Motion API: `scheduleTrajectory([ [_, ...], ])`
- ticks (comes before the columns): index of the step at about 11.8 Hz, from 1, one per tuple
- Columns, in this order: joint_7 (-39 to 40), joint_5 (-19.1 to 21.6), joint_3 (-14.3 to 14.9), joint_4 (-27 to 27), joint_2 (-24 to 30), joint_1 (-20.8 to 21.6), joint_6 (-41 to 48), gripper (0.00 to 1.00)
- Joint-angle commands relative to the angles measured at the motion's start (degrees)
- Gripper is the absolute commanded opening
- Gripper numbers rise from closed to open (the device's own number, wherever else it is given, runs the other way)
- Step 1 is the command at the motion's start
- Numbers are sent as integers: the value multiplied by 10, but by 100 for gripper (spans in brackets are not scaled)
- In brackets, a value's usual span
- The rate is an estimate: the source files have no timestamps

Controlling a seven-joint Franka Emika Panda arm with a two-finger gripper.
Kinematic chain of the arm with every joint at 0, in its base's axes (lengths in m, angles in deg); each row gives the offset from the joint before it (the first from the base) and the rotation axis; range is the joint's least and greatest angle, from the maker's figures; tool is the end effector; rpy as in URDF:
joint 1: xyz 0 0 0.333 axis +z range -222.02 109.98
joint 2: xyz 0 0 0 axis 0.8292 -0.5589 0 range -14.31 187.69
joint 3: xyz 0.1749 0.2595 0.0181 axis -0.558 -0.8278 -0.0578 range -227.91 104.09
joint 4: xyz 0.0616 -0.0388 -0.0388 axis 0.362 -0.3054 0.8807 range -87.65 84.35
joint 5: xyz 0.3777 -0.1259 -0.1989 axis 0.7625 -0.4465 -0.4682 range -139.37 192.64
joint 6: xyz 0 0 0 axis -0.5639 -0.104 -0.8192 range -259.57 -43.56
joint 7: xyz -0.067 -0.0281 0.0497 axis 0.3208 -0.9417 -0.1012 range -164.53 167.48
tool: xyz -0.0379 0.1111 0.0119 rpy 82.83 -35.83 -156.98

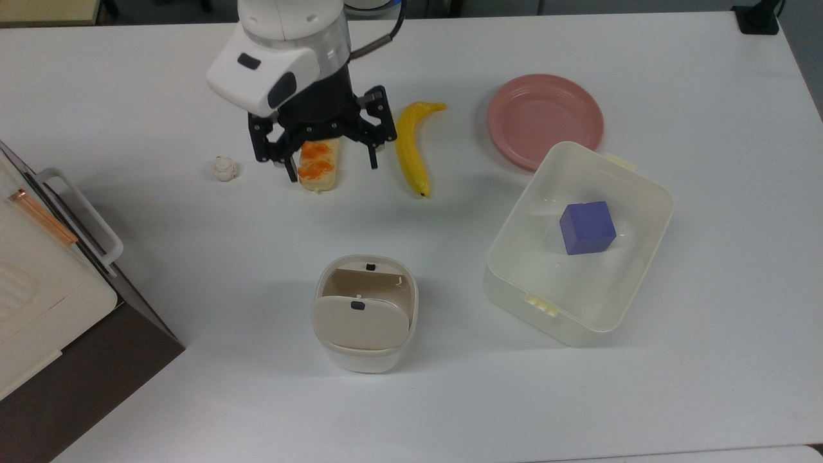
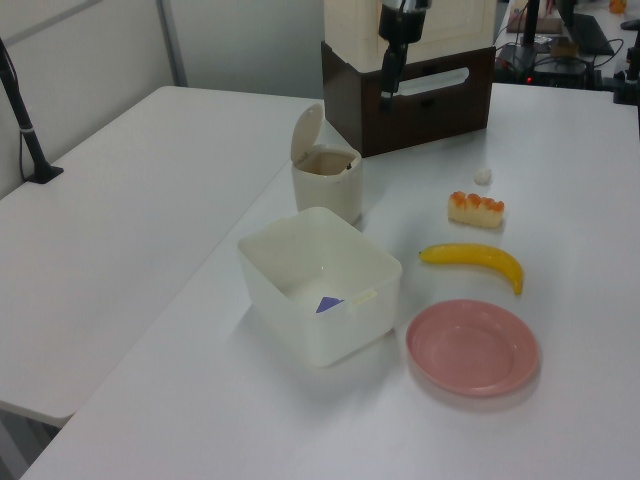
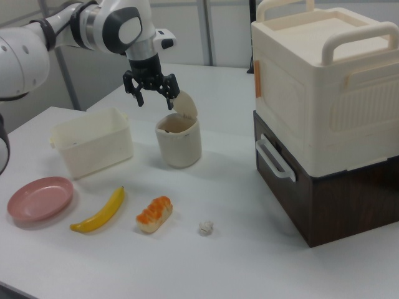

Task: Open the trash can

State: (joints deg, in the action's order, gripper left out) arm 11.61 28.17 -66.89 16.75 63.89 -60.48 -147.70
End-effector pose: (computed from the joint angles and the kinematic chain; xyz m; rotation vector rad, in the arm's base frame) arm 0.7446 -0.0025 0.5364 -3.0740 -0.2657 -0.2450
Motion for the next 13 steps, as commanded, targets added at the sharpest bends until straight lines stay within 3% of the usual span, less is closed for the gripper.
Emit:
scheduleTrajectory([
  [1, -4, 4, 20, -82, 84, 2, 27, 100],
  [5, -22, 4, 29, -86, 124, -9, 97, 100],
  [13, -98, -9, 33, -109, 154, -14, 102, 100],
])
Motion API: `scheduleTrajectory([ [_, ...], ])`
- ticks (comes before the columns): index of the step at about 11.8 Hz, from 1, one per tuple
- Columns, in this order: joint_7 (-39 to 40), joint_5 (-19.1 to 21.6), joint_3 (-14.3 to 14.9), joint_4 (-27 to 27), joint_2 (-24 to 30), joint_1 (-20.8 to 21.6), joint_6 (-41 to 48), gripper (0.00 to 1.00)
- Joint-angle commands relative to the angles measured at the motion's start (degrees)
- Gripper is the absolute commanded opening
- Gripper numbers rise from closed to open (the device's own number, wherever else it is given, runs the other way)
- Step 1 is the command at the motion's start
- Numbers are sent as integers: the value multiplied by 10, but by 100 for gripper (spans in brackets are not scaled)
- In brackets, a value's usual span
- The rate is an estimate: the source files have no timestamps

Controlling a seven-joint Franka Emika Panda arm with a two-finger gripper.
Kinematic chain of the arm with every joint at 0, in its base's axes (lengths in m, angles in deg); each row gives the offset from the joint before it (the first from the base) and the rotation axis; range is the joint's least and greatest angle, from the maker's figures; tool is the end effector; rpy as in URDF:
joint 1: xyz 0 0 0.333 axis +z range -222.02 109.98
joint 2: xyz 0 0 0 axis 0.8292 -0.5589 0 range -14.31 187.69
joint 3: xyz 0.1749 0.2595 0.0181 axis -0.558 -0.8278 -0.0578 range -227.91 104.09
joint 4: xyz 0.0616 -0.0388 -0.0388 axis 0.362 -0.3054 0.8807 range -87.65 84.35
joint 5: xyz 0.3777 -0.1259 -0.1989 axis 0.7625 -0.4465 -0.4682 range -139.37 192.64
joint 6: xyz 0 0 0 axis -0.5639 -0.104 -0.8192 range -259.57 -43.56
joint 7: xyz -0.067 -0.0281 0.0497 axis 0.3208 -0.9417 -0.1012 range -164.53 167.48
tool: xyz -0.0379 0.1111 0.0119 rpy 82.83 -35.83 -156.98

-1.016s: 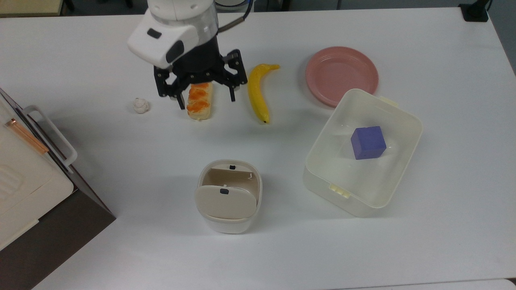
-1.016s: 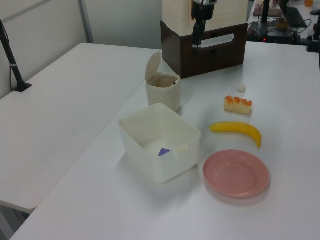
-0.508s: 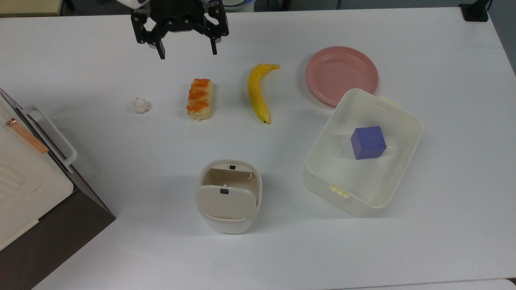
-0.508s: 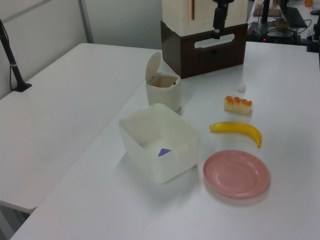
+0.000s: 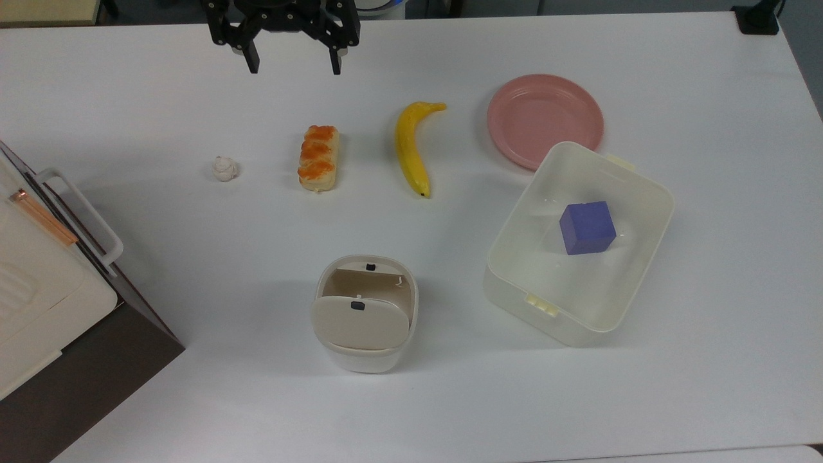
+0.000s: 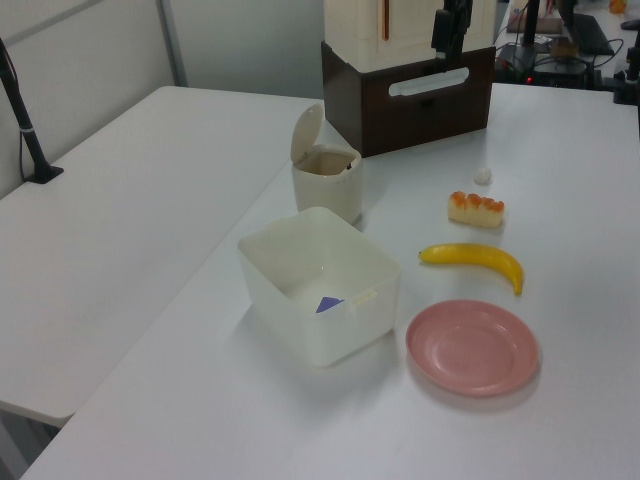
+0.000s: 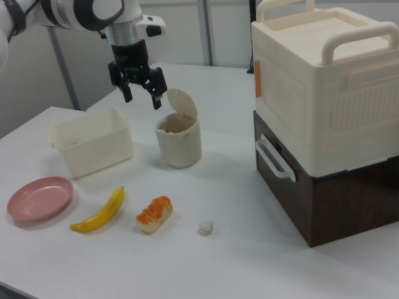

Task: Open the trash can

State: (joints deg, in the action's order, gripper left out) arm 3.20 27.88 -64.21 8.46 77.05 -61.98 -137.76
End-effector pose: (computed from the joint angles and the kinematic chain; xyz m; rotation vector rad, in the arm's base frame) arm 0.6645 -0.0421 0.6023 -3.1140 0.0547 -0.1019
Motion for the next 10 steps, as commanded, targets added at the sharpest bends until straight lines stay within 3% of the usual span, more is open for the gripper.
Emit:
scheduleTrajectory([
  [1, -2, -5, 10, -25, 23, -1, 4, 100],
  [6, -44, 2, 12, -21, 19, 0, -3, 100],
  [10, -22, -4, 12, -21, 17, 1, -4, 100],
])
